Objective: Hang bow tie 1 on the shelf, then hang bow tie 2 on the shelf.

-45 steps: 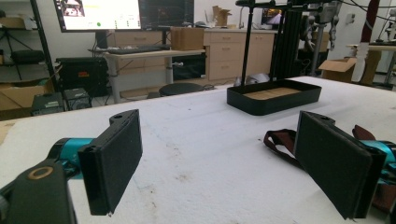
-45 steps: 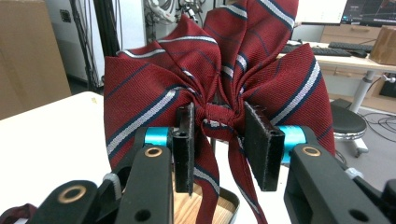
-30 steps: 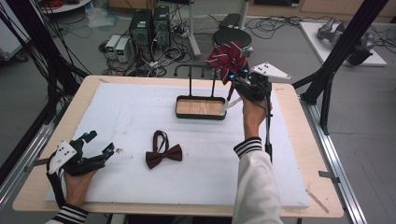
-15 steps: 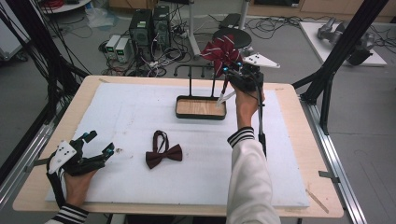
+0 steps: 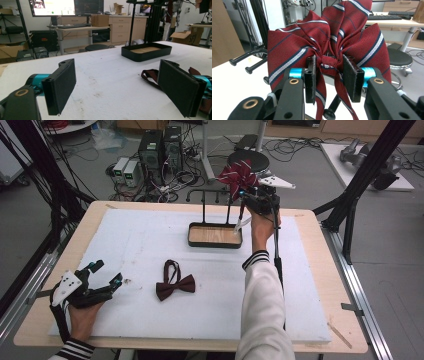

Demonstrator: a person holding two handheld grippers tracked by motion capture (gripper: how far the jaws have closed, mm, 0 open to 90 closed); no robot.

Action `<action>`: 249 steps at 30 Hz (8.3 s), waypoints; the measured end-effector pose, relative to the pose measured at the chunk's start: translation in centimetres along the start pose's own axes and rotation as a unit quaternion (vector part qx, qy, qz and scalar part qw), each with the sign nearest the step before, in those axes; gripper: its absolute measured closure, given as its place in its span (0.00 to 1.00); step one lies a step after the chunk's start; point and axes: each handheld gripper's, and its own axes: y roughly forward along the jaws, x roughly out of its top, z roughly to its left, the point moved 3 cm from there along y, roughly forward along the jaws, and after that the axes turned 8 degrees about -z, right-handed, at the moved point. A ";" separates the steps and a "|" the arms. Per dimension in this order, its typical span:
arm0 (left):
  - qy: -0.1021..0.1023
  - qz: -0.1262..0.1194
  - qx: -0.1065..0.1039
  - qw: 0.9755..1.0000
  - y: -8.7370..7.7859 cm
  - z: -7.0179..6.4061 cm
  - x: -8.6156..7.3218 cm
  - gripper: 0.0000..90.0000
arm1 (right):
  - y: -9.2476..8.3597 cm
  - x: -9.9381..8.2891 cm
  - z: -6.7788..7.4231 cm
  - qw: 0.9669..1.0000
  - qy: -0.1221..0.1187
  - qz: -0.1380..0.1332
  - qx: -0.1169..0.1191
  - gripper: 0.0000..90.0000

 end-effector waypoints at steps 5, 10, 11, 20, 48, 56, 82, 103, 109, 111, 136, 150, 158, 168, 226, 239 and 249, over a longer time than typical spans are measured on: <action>0.002 0.001 -0.001 1.000 0.0 0.0 0.0 0.18 | 0.4 -0.6 -0.6 1.000 0.017 0.003 0.002 0.73; 0.003 0.002 0.000 1.000 0.0 0.0 0.0 0.18 | 0.3 -1.0 -1.6 1.000 0.026 0.012 -0.007 0.73; 0.003 0.002 0.000 1.000 0.0 0.0 0.0 0.18 | 0.2 -1.0 -1.9 1.000 0.027 0.013 -0.009 0.73; 0.003 0.001 0.000 1.000 0.0 -0.1 0.0 0.18 | -1.3 -1.6 -4.3 0.998 0.039 0.028 -0.045 0.73; 0.007 0.003 -0.001 1.000 0.0 -0.1 0.0 0.18 | -1.6 -3.4 -7.1 0.994 0.045 0.067 -0.071 0.21; 0.008 0.004 -0.001 1.000 0.0 -0.1 0.0 0.18 | -2.5 -2.7 -7.1 0.996 0.043 0.057 -0.047 0.12; 0.010 0.004 -0.003 1.000 0.0 -0.2 0.0 0.18 | -17.1 -2.5 -1.2 0.996 -0.032 -0.052 0.060 0.12; 0.016 0.003 -0.001 1.000 0.0 -0.3 0.0 0.18 | -21.1 -11.3 3.3 0.994 -0.030 -0.061 0.086 0.12; 0.016 0.002 -0.001 1.000 0.0 -0.3 0.0 0.18 | -21.1 -12.1 3.6 0.994 -0.019 -0.065 0.089 0.12; 0.016 0.002 -0.001 1.000 0.0 -0.3 0.0 0.18 | -21.2 -12.4 3.7 0.993 -0.014 -0.068 0.091 0.12; -0.004 0.000 0.001 1.000 0.0 0.1 0.1 0.18 | -21.2 -14.2 3.0 0.995 0.002 -0.056 0.079 0.12; 0.053 0.058 -0.098 0.992 2.3 -2.2 4.8 0.17 | -21.8 -14.6 2.8 0.995 0.015 -0.069 0.077 0.12; 0.098 0.138 -0.182 0.969 4.8 -4.4 6.3 0.18 | -22.1 -15.1 2.5 0.994 0.020 -0.074 0.072 0.12; 0.120 0.244 -0.240 0.932 7.1 -6.5 6.1 0.16 | -22.1 -15.6 2.5 0.994 0.021 -0.076 0.074 0.12; 0.191 0.454 -0.312 0.812 11.0 -12.0 0.0 0.87 | -21.9 -17.3 3.0 0.994 0.013 -0.069 0.079 0.12; 0.180 0.400 -0.299 0.848 11.2 -12.0 1.7 0.88 | -21.8 -17.4 3.1 0.994 0.009 -0.067 0.080 0.12; 0.146 0.326 -0.293 0.887 11.4 -11.3 3.7 0.88 | -21.9 -17.4 3.2 0.994 0.006 -0.067 0.081 0.12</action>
